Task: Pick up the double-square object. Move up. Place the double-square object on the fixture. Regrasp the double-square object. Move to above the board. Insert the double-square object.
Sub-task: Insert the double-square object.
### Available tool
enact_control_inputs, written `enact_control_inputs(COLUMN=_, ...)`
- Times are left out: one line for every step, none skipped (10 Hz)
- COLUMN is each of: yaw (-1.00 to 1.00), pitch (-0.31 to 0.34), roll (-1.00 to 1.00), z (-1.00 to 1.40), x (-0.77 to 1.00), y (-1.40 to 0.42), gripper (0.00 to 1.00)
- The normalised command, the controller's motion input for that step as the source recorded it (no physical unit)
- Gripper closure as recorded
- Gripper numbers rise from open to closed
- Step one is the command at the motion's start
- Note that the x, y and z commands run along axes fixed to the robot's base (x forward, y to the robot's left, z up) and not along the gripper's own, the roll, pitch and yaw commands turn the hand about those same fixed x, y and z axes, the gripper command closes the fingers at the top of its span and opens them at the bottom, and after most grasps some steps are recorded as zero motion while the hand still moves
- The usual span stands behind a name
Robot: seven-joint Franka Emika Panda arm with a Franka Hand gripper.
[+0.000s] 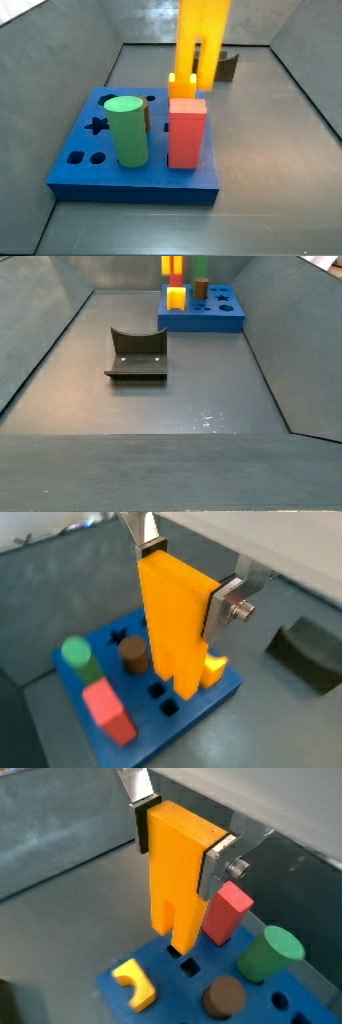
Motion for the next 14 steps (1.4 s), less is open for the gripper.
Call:
enact_control_inputs(yaw=0.13, pitch=-0.053, roll=0.0, z=-0.47, x=-0.19, y=-0.07, gripper=1.0)
enact_control_inputs(yaw=0.0, pitch=0.0, roll=0.05, z=-0.2, x=-0.22, y=0.0, gripper=1.0)
enact_control_inputs(yaw=-0.31, pitch=0.0, roll=0.03, z=-0.28, x=-0.05, y=0.0, gripper=1.0)
enact_control_inputs(yaw=-0.49, pitch=-0.084, roll=0.0, z=-0.4, x=0.0, y=0.0, gripper=1.0)
enact_control_inputs(yaw=-0.48, pitch=-0.229, roll=-0.04, z=-0.51, x=0.01, y=-0.05, gripper=1.0)
enact_control_inputs(yaw=-0.38, pitch=-0.291, roll=-0.05, z=-0.5, x=0.02, y=0.0, gripper=1.0)
enact_control_inputs(yaw=-0.2, pitch=-0.223, roll=-0.04, z=-0.33, x=0.0, y=0.0, gripper=1.0)
enact_control_inputs(yaw=-0.09, pitch=-0.131, roll=-0.06, z=-0.16, x=-0.17, y=0.0, gripper=1.0)
enact_control_inputs(yaw=-0.07, pitch=-0.117, roll=-0.04, z=-0.17, x=-0.22, y=0.0, gripper=1.0)
enact_control_inputs(yaw=-0.02, pitch=-0.12, roll=-0.02, z=-0.28, x=-0.15, y=0.0, gripper=1.0)
enact_control_inputs(yaw=-0.01, pitch=-0.147, roll=-0.02, z=-0.31, x=-0.19, y=0.03, gripper=1.0)
enact_control_inputs(yaw=0.0, pitch=-0.179, roll=-0.04, z=-0.38, x=-0.17, y=0.0, gripper=1.0)
enact_control_inputs(yaw=-0.1, pitch=-0.184, roll=-0.03, z=-0.62, x=0.0, y=0.0, gripper=1.0)
enact_control_inputs(yaw=-0.13, pitch=-0.174, roll=0.0, z=-0.76, x=0.06, y=0.0, gripper=1.0)
